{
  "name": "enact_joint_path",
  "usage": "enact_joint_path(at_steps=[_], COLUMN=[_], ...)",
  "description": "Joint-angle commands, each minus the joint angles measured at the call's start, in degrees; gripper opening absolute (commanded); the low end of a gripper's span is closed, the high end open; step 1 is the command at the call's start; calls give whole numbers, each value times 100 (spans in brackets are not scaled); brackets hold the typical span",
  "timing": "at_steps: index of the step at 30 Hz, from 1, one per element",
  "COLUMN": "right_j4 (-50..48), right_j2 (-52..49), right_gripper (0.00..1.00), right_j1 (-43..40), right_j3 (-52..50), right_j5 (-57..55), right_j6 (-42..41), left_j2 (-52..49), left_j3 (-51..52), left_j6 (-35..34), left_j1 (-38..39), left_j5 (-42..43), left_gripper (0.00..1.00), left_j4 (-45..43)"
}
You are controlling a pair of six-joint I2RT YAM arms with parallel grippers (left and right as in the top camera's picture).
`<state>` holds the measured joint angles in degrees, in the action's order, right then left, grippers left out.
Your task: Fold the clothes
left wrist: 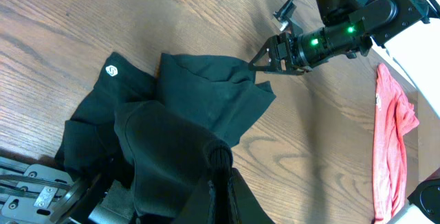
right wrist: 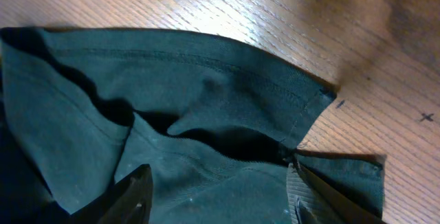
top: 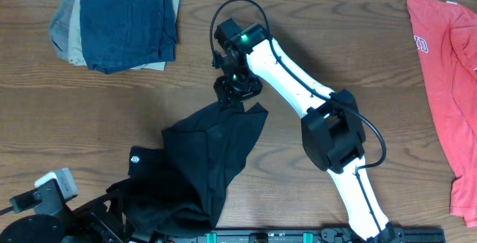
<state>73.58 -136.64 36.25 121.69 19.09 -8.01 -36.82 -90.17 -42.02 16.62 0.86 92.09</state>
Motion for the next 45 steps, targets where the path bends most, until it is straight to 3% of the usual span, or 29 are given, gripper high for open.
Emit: enact_joint_path(at_steps=[1, 10, 19, 31, 45], right_j4=[17, -81, -90, -7, -61], right_j2=[-120, -398, -417, -439, -439], right_gripper=[60, 61, 61, 38, 38], right_j1=[166, 553, 885, 938, 1300], right_j3=[-15, -74, -74, -234, -234], right_j5=[-94, -94, -691, -660, -476], right_j6=[192, 516, 291, 74, 37], left_j2=[-15, -15, -15, -15, -15], left_j3=[17, 20, 17, 17, 22], left_j6=[-31, -31, -28, -31, -28], left_j1=[17, 17, 17, 17, 17], left_j5=[-50, -50, -50, -48, -52], left_gripper=[6, 6, 6, 6, 6], left_j4=[149, 153, 190, 214, 192])
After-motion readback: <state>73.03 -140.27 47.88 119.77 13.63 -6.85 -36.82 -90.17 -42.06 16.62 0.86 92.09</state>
